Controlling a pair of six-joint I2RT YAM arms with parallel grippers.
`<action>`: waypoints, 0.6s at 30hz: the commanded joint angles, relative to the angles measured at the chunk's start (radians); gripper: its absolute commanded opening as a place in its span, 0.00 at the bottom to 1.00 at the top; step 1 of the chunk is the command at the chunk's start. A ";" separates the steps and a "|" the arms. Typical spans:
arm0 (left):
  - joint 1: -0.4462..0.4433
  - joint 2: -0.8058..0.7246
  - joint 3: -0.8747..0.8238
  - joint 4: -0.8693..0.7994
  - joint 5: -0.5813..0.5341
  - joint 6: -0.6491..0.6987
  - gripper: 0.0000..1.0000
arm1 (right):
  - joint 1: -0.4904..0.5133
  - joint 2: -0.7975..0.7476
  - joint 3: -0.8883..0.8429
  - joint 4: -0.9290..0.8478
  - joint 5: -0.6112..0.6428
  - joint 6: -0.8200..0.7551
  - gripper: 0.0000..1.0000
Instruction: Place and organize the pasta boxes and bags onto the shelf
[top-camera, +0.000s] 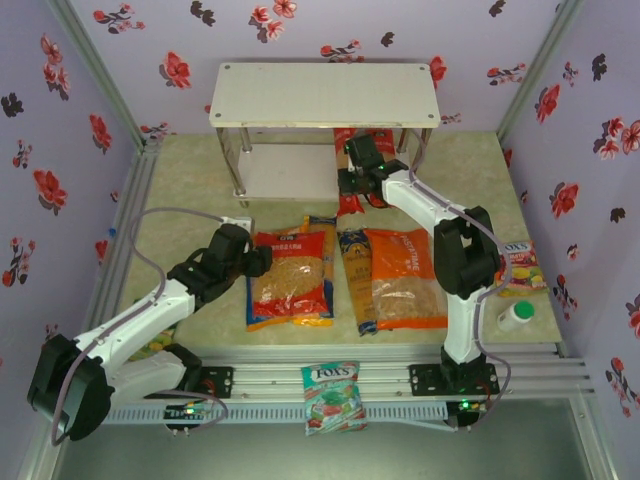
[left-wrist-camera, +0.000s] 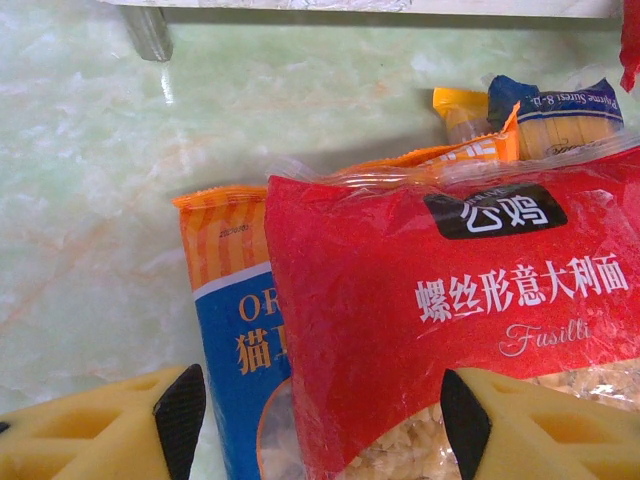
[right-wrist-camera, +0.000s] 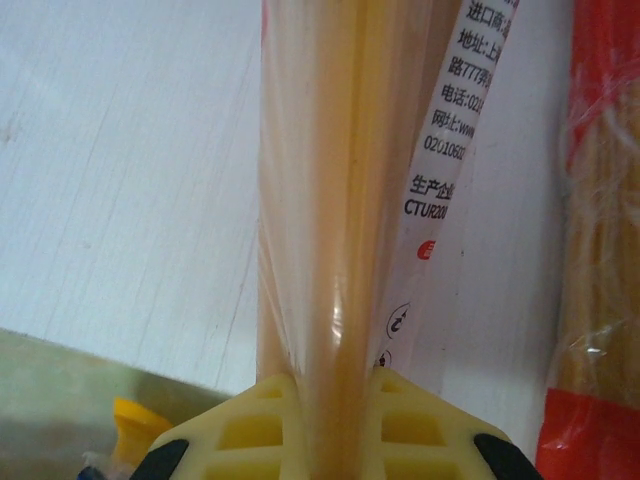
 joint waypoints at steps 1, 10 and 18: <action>-0.005 0.007 0.025 -0.005 -0.022 0.021 0.68 | -0.006 0.017 0.030 0.161 0.114 -0.042 0.00; -0.005 0.000 0.019 -0.011 -0.023 0.021 0.69 | -0.006 0.105 0.084 0.121 0.173 -0.048 0.02; -0.005 -0.010 0.014 -0.016 -0.024 0.019 0.72 | -0.008 0.138 0.094 0.059 0.244 0.003 0.27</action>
